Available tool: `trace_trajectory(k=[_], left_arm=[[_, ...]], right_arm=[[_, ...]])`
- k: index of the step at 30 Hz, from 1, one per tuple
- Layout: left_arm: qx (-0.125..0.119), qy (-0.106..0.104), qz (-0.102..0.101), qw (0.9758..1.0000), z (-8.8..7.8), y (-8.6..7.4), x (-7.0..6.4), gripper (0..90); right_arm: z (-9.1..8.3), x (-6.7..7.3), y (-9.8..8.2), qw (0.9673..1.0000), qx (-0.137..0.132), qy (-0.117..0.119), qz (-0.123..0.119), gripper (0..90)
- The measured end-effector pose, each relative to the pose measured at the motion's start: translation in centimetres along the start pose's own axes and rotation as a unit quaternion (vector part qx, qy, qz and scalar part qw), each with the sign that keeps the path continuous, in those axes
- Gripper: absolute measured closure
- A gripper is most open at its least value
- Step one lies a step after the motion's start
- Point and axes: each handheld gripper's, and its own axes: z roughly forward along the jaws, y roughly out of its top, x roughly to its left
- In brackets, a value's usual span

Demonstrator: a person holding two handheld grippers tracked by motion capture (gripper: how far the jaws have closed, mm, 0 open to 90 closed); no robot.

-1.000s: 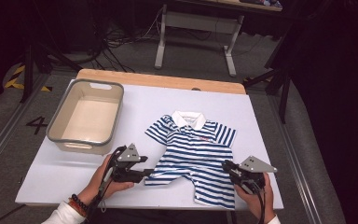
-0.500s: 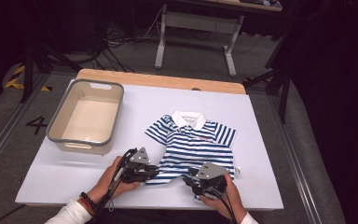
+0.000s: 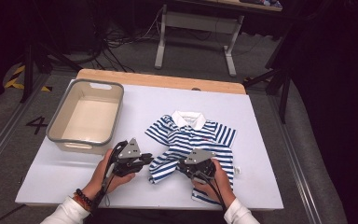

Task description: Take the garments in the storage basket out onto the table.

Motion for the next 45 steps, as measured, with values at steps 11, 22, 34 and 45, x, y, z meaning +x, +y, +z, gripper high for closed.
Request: trace_trajectory(k=[11,22,34,45], left_arm=[[0.028,-0.072,0.041,0.9962,-0.9,-1.2,-3.5,64.6],[0.070,-0.069,0.051,0.9938,3.5,-0.5,-4.6,55.4],[-0.022,-0.103,0.023,0.9942,0.2,1.0,-3.7,84.7],[-0.029,-0.035,-0.003,0.9990,-2.1,0.3,-1.7,83.2]], right_arm=[[0.5,-0.5,-0.3,0.9997,0.001,-0.007,0.024,82.2],[-0.3,-0.6,-0.6,0.9991,-0.007,-0.025,0.033,75.9],[-1.4,0.6,-1.3,0.9997,-0.014,0.019,0.006,73.3],[-0.4,0.7,-1.3,0.9996,0.007,0.023,-0.014,80.6]])
